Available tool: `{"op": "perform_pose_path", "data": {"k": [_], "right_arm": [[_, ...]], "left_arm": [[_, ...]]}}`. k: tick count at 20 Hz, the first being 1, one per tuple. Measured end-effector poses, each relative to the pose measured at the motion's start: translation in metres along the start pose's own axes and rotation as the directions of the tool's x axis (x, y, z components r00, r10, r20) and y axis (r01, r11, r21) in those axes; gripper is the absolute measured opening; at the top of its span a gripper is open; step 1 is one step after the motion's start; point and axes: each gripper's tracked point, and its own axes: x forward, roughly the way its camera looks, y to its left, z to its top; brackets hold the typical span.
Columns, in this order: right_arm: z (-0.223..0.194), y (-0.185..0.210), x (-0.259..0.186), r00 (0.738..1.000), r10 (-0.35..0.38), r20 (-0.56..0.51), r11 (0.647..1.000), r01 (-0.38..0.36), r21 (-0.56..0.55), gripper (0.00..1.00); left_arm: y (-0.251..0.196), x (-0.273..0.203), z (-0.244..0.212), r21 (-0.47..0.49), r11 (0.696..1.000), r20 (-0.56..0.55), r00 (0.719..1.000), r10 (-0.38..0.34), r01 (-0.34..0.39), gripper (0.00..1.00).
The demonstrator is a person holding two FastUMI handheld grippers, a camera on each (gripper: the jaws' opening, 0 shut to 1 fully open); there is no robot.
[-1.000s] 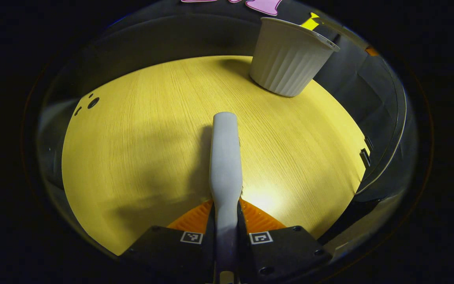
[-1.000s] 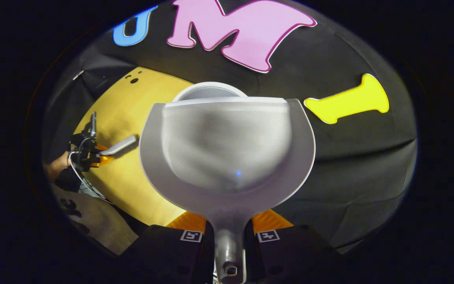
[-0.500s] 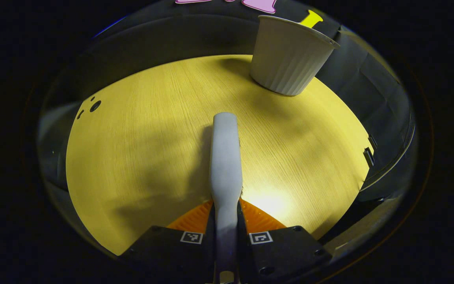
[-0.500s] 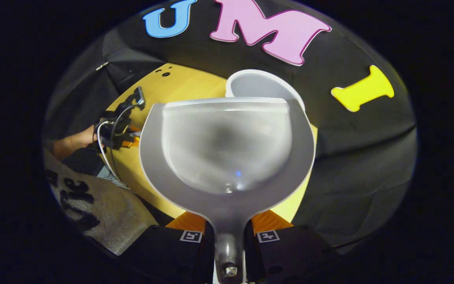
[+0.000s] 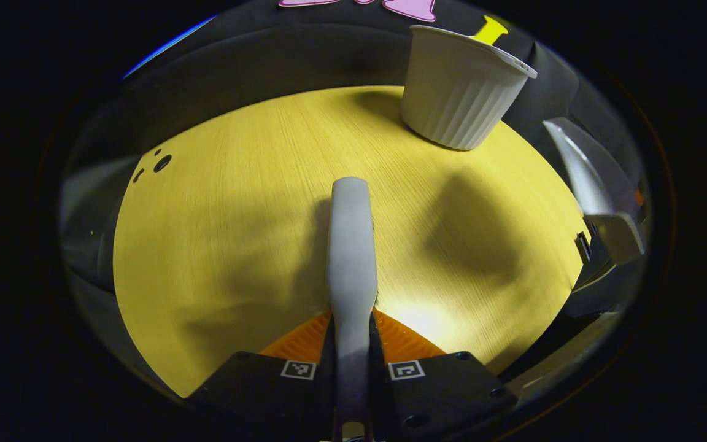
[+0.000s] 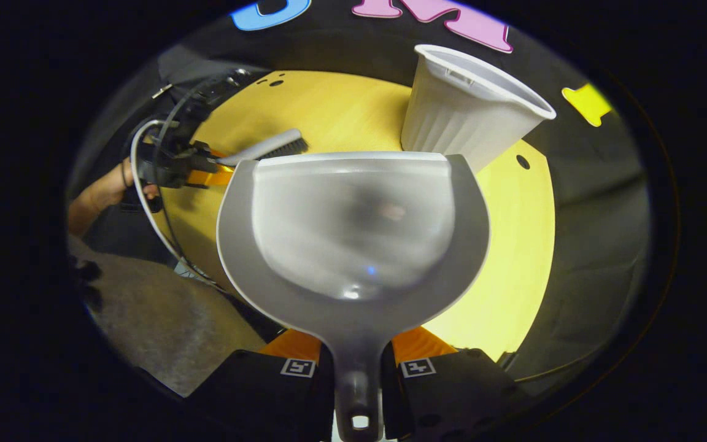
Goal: Pick up the small broom and dustpan from the desktop, sweep the trash into the dustpan with the broom, and then empty the trash into the garbage bin.
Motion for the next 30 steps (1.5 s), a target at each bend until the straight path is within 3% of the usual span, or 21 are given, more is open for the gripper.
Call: {"op": "perform_pose_path", "data": {"k": [6, 7, 8, 14, 25, 30], "right_arm": [[-0.004, -0.012, 0.069, 1.000, -0.021, -0.009, 0.996, 0.022, 0.084, 0.35], [-0.004, -0.011, 0.076, 1.000, -0.015, -0.011, 0.995, 0.016, 0.098, 0.40], [-0.002, -0.011, 0.082, 1.000, -0.013, -0.009, 0.994, 0.013, 0.109, 0.35], [0.008, -0.012, 0.117, 1.000, -0.023, -0.010, 0.997, 0.024, 0.068, 0.35], [0.001, -0.005, 0.142, 0.999, -0.010, -0.047, 0.997, 0.014, 0.080, 0.36], [0.001, -0.001, 0.142, 0.999, -0.001, -0.045, 0.997, 0.004, 0.072, 0.41]], "left_arm": [[0.006, -0.005, -0.004, -0.016, 1.000, -0.002, 1.000, 0.026, -0.026, 0.28], [0.007, -0.005, -0.003, -0.019, 0.999, 0.000, 1.000, 0.030, -0.030, 0.28], [0.007, -0.003, -0.003, -0.021, 0.999, -0.001, 0.999, 0.034, -0.034, 0.28], [0.011, 0.000, -0.001, -0.042, 0.997, 0.007, 0.998, 0.059, -0.058, 0.29], [0.014, 0.006, 0.000, -0.058, 0.994, -0.007, 0.996, 0.090, -0.090, 0.29], [0.015, 0.009, -0.001, -0.058, 0.993, -0.022, 0.994, 0.104, -0.105, 0.29]]}}
